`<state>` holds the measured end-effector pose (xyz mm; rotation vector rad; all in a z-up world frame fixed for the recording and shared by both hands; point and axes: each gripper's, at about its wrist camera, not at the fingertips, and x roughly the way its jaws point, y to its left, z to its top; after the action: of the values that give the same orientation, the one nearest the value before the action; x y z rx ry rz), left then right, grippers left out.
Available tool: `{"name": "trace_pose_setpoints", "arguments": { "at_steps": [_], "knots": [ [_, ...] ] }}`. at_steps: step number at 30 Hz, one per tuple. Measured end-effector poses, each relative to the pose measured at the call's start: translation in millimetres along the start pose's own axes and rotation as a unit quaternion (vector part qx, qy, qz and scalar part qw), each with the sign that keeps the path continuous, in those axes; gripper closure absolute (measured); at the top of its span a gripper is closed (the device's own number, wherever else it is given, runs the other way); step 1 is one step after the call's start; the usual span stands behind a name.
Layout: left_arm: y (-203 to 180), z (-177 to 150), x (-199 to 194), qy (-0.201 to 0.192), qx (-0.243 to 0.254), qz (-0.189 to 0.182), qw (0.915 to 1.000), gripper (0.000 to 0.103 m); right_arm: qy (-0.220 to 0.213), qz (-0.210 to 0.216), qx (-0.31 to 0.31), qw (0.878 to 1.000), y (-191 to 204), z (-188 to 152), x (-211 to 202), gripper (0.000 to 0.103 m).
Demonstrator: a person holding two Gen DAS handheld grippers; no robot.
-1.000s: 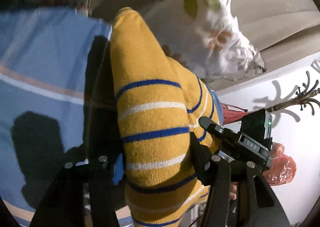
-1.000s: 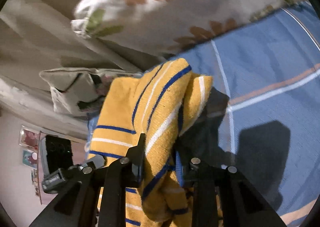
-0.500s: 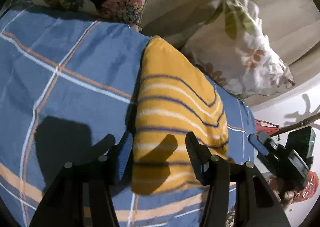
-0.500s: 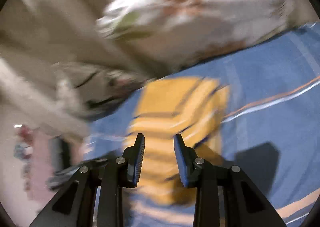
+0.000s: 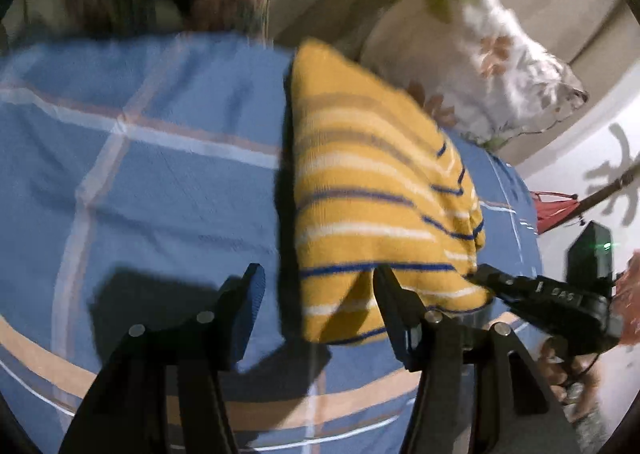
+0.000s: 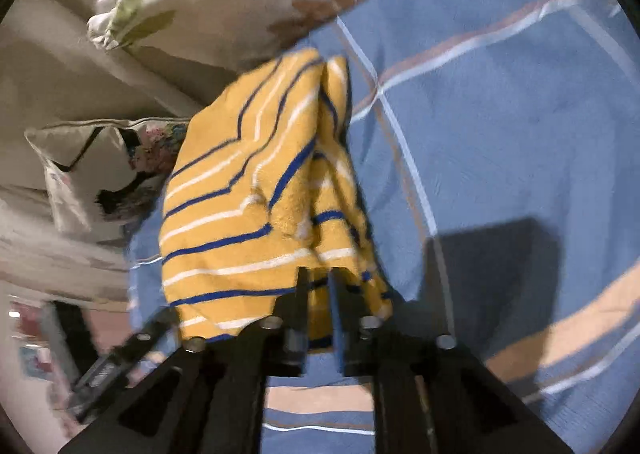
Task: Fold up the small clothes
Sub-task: 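Open both grippers and pull them back from the folded sweater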
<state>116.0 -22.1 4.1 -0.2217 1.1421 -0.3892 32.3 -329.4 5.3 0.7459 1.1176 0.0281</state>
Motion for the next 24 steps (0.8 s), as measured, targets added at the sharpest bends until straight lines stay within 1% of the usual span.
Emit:
{"name": "trace_pose_setpoints", "arguments": {
  "at_steps": [1, 2, 3, 4, 5, 6, 7, 8, 9, 11, 12, 13, 14, 16, 19, 22, 24],
  "knots": [
    [-1.8, 2.2, -11.1, -0.022, 0.014, 0.012, 0.9996, 0.047, -0.014, -0.011, -0.006, 1.000, 5.7, -1.7, -7.1, 0.077],
    [-4.4, 3.8, -23.4, -0.050, 0.032, 0.032, 0.9977, 0.047, -0.026, -0.019, -0.009, 0.999, 10.3, -3.4, -13.4, 0.074],
    [-8.6, 5.1, -36.9, -0.083, 0.052, 0.061, 0.9933, 0.047, -0.037, -0.029, -0.012, 0.999, 15.0, -6.0, -18.7, 0.073],
    [-14.3, 5.4, -50.9, -0.120, 0.073, 0.097, 0.9854, 0.046, -0.048, -0.041, -0.018, 0.998, 21.7, -8.8, -22.9, 0.071],
    [-14.7, 2.0, -63.9, -0.147, 0.088, 0.121, 0.9777, 0.039, -0.056, -0.050, -0.023, 0.997, 30.8, -6.6, -25.5, 0.070],
    [-20.3, 0.4, -77.2, -0.184, 0.104, 0.155, 0.9650, 0.028, -0.064, -0.061, -0.039, 0.995, 38.1, -10.3, -28.4, 0.070],
    [-24.6, -1.9, -90.3, -0.220, 0.114, 0.184, 0.9513, 0.022, -0.067, -0.068, -0.052, 0.994, 46.4, -13.6, -29.4, 0.070],
    [-28.8, -5.4, -104.0, -0.253, 0.119, 0.207, 0.9375, 0.012, -0.072, -0.077, -0.072, 0.992, 54.8, -17.6, -30.1, 0.070],
    [-33.3, -8.8, -116.5, -0.283, 0.120, 0.227, 0.9243, 0.007, -0.075, -0.082, -0.085, 0.990, 59.0, -20.9, -30.2, 0.070],
    [-42.5, -13.4, -138.4, -0.325, 0.116, 0.252, 0.9041, 0.000, -0.079, -0.083, -0.111, 0.987, 71.9, -23.7, -27.6, 0.068],
    [-45.5, -14.1, -145.9, -0.335, 0.109, 0.260, 0.8990, 0.000, -0.079, -0.081, -0.123, 0.986, 75.3, -25.9, -28.0, 0.066],
    [-47.7, -15.5, -152.5, -0.339, 0.098, 0.269, 0.8963, 0.000, -0.074, -0.078, -0.135, 0.985, 78.6, -27.0, -28.3, 0.064],
    [-51.1, -16.9, -157.5, -0.337, 0.085, 0.276, 0.8961, 0.000, -0.072, -0.076, -0.142, 0.984, 80.7, -29.5, -28.7, 0.063],
    [-54.3, -18.6, -162.4, -0.333, 0.064, 0.278, 0.8985, 0.000, -0.071, -0.071, -0.159, 0.982, 83.0, -35.2, -33.8, 0.062],
    [-59.9, -27.4, -166.3, -0.318, 0.038, 0.268, 0.9084, 0.000, -0.071, -0.076, -0.188, 0.977, 83.5, -46.3, -39.1, 0.055],
    [-67.1, -40.2, -163.0, -0.295, 0.023, 0.265, 0.9177, 0.000, -0.064, -0.096, -0.211, 0.971, 78.3, -56.4, -40.6, 0.054],
    [-71.9, -46.2, -155.5, -0.273, 0.015, 0.261, 0.9260, 0.000, -0.056, -0.105, -0.214, 0.969, 72.3, -60.1, -41.1, 0.054]
  ]
}}
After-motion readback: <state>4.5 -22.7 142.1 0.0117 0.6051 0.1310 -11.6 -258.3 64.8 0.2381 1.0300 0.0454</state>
